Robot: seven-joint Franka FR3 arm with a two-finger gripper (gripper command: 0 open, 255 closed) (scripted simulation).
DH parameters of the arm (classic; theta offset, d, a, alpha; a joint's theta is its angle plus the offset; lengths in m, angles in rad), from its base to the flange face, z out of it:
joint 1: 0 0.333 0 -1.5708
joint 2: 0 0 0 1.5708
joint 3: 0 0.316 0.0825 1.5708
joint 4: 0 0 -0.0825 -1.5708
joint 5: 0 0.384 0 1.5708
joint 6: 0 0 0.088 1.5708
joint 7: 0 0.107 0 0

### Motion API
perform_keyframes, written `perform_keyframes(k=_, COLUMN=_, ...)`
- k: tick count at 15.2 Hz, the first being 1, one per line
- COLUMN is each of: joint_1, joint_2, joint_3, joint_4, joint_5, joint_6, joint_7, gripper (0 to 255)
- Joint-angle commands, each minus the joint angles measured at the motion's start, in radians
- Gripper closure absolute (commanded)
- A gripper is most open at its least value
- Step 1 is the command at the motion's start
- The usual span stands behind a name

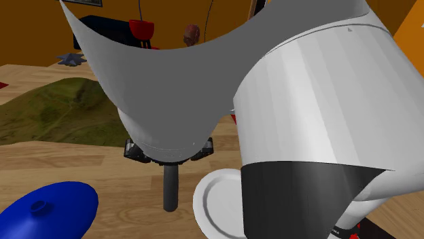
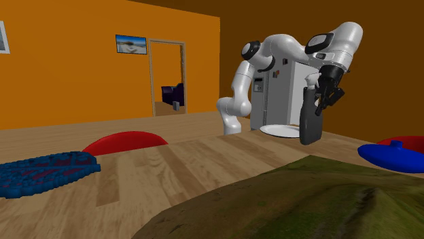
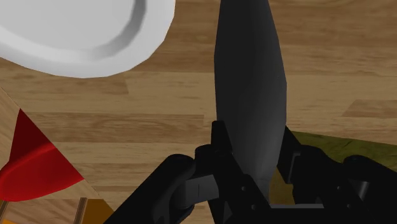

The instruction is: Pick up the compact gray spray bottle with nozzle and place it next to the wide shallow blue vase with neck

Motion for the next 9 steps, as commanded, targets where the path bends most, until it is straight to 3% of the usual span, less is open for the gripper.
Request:
perform_keyframes(k=1, joint_1=-0.003, joint_2=0.000, joint_3=0.003, joint_4=-0.002, joint_5=0.000, joint_6=0.003, joint_7=0.001, gripper=255)
perform_keyframes(k=6, joint_1=-0.003, joint_2=0.000, joint_3=0.003, joint_4=-0.002, joint_5=0.000, joint_6=0.003, joint_7=0.001, gripper=255)
perform_keyframes(k=7, joint_1=-0.003, joint_2=0.000, joint_3=0.003, joint_4=-0.002, joint_5=0.000, joint_6=0.003, joint_7=0.001, gripper=0)
perform_keyframes(k=9, joint_1=-0.003, joint_2=0.000, joint_3=0.003, joint_4=-0.002, joint_5=0.000, joint_6=0.003, joint_7=0.001, gripper=0)
